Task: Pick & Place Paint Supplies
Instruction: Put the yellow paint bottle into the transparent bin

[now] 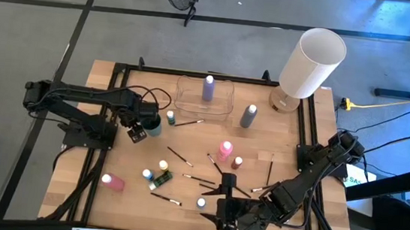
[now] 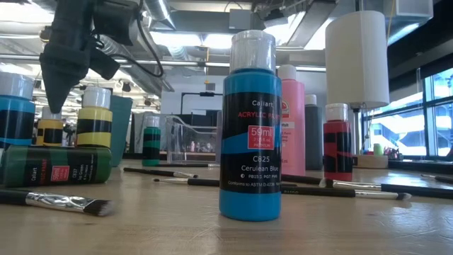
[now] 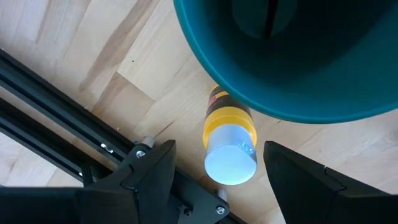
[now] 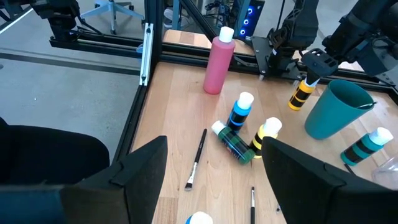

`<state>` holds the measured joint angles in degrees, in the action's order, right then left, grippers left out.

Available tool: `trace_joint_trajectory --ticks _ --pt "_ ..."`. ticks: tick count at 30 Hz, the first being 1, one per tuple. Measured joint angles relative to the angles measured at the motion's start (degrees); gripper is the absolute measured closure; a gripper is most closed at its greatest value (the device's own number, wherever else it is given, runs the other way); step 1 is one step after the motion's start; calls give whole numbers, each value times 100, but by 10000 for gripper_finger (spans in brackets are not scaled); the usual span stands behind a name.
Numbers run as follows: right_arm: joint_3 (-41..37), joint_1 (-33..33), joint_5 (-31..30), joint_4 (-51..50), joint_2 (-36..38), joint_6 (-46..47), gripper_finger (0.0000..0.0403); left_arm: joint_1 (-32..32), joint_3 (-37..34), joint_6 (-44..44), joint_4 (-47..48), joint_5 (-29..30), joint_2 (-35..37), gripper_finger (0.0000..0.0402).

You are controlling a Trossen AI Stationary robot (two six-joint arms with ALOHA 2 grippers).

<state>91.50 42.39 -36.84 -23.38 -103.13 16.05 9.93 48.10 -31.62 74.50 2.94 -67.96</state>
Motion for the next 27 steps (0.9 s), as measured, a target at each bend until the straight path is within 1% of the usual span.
trace_joint_trajectory --ticks 17,22,27 --pt "0 0 0 0 0 0 139 0 -3 70 -9 43 0 162" --pt "0 0 0 0 0 0 139 -2 -289 182 -197 -144 -2 162" --pt "0 0 0 0 0 0 139 32 -441 337 -280 1 -2 162"
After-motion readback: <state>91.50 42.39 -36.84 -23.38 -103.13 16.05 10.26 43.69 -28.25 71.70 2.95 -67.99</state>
